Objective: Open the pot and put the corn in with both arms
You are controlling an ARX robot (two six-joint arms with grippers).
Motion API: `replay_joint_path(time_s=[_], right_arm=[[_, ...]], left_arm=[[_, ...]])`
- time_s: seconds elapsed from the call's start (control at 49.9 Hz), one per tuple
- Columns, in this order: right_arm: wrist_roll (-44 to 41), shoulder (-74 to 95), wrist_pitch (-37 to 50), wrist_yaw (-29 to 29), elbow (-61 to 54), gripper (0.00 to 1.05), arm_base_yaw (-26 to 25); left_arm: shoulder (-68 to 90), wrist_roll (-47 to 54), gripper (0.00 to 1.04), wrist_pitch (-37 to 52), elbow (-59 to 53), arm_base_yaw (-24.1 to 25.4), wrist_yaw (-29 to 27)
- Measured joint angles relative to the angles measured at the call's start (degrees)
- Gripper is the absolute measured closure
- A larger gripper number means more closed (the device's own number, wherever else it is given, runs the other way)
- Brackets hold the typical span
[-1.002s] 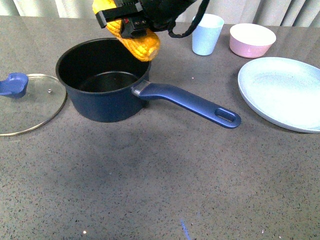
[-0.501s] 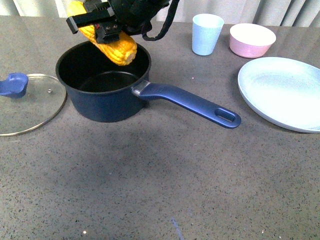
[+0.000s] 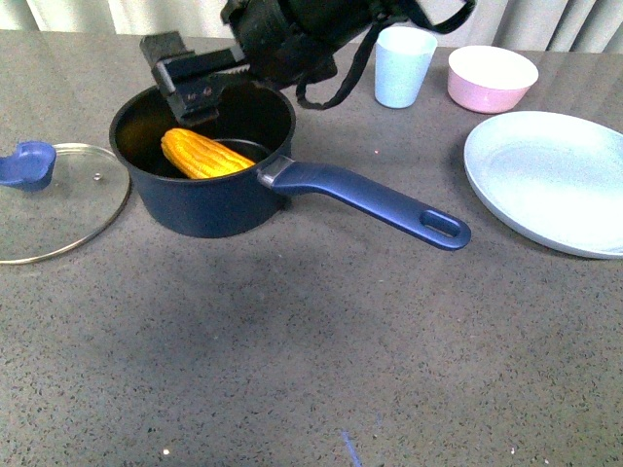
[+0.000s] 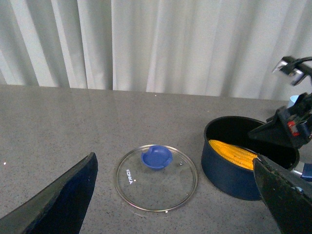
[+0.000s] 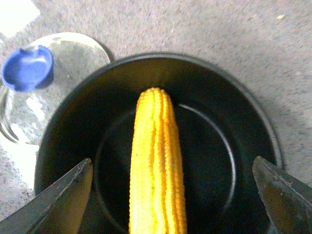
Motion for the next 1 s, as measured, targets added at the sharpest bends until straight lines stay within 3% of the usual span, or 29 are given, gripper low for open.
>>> replay_joint_path(time_s=[0.481,0.641,0.702,0.762,0.922,1.002], right_arm=[[9.01,-28.15,19.28,-0.79,-25.64,0.09,-16.00],[10.71,-35.43,22.62,1.05,-33.64,0.09,-18.43],[8.57,-37.64,33.81,17.07,-39.34,0.22,-17.90],[7.50,-40.37,40.59,25.33,-45.72,0.34,-18.58],[6.45,-49.48,46.93,23.93,-61.24,0.71,-22.51],[6.29,-51.98,47.82,23.04,-65.16,0.83,-23.65]], left_arm=[[0.00,0.00,0.09,0.00,0.00,0.00,0.00],[0.00,0.00,0.09,0.00,0.00,0.00,-0.02],[0.00,0.00,0.09,0.00,0.00,0.00,0.07],[0.00,0.00,0.09,0.00,0.00,0.00,0.00],[0.00,0.00,0.09,0.00,0.00,0.00,0.00],[0.00,0.00,0.09,0.00,0.00,0.00,0.00]])
